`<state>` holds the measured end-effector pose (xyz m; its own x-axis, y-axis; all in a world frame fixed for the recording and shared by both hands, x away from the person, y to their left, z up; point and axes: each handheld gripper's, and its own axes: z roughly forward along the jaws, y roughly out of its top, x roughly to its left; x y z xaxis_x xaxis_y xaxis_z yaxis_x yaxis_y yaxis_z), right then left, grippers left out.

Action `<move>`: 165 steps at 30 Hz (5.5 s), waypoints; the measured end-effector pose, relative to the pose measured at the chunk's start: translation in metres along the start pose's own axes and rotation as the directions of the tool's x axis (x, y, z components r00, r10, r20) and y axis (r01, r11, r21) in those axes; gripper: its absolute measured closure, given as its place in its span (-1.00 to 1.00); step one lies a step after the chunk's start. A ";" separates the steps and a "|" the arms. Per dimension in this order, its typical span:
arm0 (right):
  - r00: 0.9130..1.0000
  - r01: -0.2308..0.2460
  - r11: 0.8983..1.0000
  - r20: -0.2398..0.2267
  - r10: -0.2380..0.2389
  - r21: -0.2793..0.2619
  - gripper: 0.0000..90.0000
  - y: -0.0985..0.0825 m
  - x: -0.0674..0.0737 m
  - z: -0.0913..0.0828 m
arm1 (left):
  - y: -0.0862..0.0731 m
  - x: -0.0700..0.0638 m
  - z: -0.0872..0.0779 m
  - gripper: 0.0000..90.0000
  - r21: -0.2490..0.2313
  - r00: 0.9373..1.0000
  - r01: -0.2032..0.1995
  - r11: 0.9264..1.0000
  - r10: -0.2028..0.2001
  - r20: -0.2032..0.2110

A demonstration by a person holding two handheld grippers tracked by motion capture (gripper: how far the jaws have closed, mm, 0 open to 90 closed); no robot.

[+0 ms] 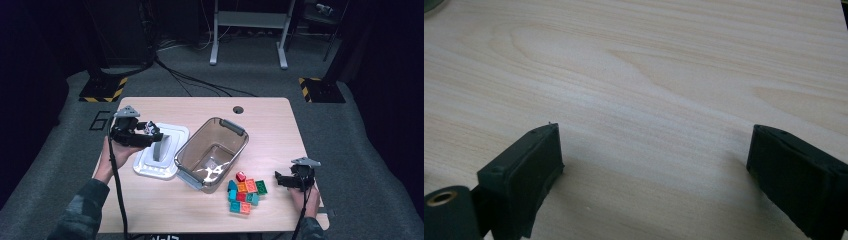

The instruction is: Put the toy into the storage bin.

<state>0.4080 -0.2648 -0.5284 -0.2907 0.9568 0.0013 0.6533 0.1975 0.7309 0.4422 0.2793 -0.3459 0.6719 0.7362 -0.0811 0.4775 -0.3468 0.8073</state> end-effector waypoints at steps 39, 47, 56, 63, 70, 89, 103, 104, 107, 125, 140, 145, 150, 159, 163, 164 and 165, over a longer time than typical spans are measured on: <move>1.000 0.001 1.000 0.000 -0.001 0.000 -0.84 0.000 0.000 0.000 | -0.007 -0.082 0.064 -0.40 0.118 0.970 -0.172 0.978 0.147 0.192; 1.000 0.001 1.000 -0.001 -0.001 -0.001 -0.84 0.000 0.000 0.000 | -0.013 -0.089 0.068 -0.40 0.152 0.964 -0.214 0.965 0.183 0.195; 1.000 0.001 1.000 -0.001 -0.001 0.000 -0.84 0.000 0.000 0.000 | -0.017 -0.092 0.069 -0.41 0.183 0.960 -0.250 0.951 0.218 0.178; 1.000 0.001 1.000 -0.001 -0.001 0.000 -0.84 0.000 0.000 0.000 | -0.017 -0.095 0.069 -0.41 0.184 0.959 -0.262 0.947 0.234 0.158; 1.000 0.001 1.000 -0.001 -0.001 0.000 -0.84 0.000 0.000 0.000 | -0.017 -0.091 0.062 -0.58 0.151 0.969 -0.234 0.961 0.216 0.123; 1.000 0.001 1.000 -0.001 -0.001 -0.001 -0.83 0.000 0.000 0.000 | -0.062 -0.049 0.006 -0.81 0.059 0.996 -0.083 0.995 0.084 -0.019; 1.000 0.000 1.000 0.000 0.000 -0.001 -0.83 0.000 0.000 0.000 | -0.131 -0.013 -0.005 -0.91 0.078 0.984 0.050 0.996 -0.036 -0.172; 1.000 0.001 1.000 0.000 -0.001 -0.001 -0.83 0.000 0.000 0.000 | -0.135 -0.011 -0.005 -0.91 0.085 0.983 0.061 0.994 -0.045 -0.178; 1.000 0.003 1.000 0.002 -0.003 -0.001 -0.83 0.000 0.000 0.000 | -0.155 -0.004 -0.002 -0.92 0.082 0.973 0.103 0.991 -0.084 -0.214; 1.000 -0.003 1.000 0.003 0.003 0.007 -0.84 -0.001 0.000 -0.002 | -0.220 0.025 0.013 -1.00 0.084 0.929 0.193 0.978 -0.155 -0.335; 0.988 -0.059 0.996 -0.140 0.068 0.066 -0.89 0.003 0.018 -0.036 | -0.217 0.028 0.016 -1.00 0.095 0.938 0.174 0.980 -0.136 -0.319; 0.981 -0.027 0.996 -0.192 0.042 0.080 -0.82 0.004 0.041 -0.043 | -0.217 0.028 0.016 -1.00 0.094 0.938 0.175 0.980 -0.137 -0.320; 0.973 -0.001 0.995 -0.228 0.023 0.099 -0.70 0.009 0.061 -0.043 | -0.217 0.028 0.016 -1.00 0.092 0.937 0.176 0.980 -0.138 -0.321; 0.971 0.069 0.985 -0.239 -0.029 0.160 -0.51 0.010 0.077 -0.035 | -0.216 0.028 0.016 -1.00 0.099 0.938 0.179 0.979 -0.140 -0.316; 0.978 0.081 0.982 -0.204 -0.045 0.171 -0.40 0.010 0.076 -0.035 | -0.216 0.028 0.016 -1.00 0.094 0.937 0.181 0.979 -0.142 -0.320; 0.978 0.069 0.982 -0.206 -0.031 0.177 -0.37 0.011 0.076 -0.036 | -0.216 0.028 0.016 -1.00 0.092 0.936 0.181 0.979 -0.143 -0.321; 0.980 0.071 0.982 -0.198 -0.035 0.173 -0.35 0.011 0.075 -0.036 | -0.216 0.028 0.016 -1.00 0.092 0.935 0.184 0.979 -0.145 -0.322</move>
<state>0.3681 -0.1985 -0.4954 -0.4464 0.8880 0.1105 0.7422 0.2985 0.6000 0.3670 0.3654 -0.5324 0.3767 0.9263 -0.0051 0.6429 -0.2575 0.7214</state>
